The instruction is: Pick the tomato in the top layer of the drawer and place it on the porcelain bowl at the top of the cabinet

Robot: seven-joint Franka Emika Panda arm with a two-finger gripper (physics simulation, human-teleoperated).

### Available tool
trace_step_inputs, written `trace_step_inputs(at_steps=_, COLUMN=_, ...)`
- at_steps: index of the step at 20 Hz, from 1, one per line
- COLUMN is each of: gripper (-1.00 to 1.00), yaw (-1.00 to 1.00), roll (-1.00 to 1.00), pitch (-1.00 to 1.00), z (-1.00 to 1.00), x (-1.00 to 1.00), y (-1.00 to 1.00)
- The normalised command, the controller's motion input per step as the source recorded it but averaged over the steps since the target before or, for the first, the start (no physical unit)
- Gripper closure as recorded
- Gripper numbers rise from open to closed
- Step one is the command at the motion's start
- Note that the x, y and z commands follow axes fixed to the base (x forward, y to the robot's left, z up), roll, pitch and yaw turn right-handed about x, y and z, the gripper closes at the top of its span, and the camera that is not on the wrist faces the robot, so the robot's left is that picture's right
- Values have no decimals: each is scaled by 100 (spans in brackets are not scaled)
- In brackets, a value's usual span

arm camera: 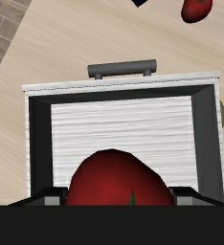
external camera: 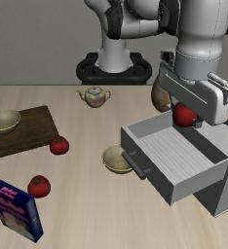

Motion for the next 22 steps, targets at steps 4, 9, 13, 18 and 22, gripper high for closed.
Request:
trace_step_inputs(at_steps=4, gripper=100, yaw=0, roll=0, pitch=0, z=100, x=0, y=0)
trace_step_inputs(at_steps=9, gripper=100, yaw=0, roll=0, pitch=0, z=0, x=0, y=100)
trace_step_inputs(at_steps=13, gripper=100, yaw=0, roll=0, pitch=0, z=0, x=0, y=100)
trace_step_inputs(at_steps=18, gripper=100, yaw=0, roll=0, pitch=0, z=0, x=-80, y=20)
trace_step_inputs(at_steps=22, gripper=-100, yaw=0, roll=0, pitch=0, z=0, x=-25, y=-25)
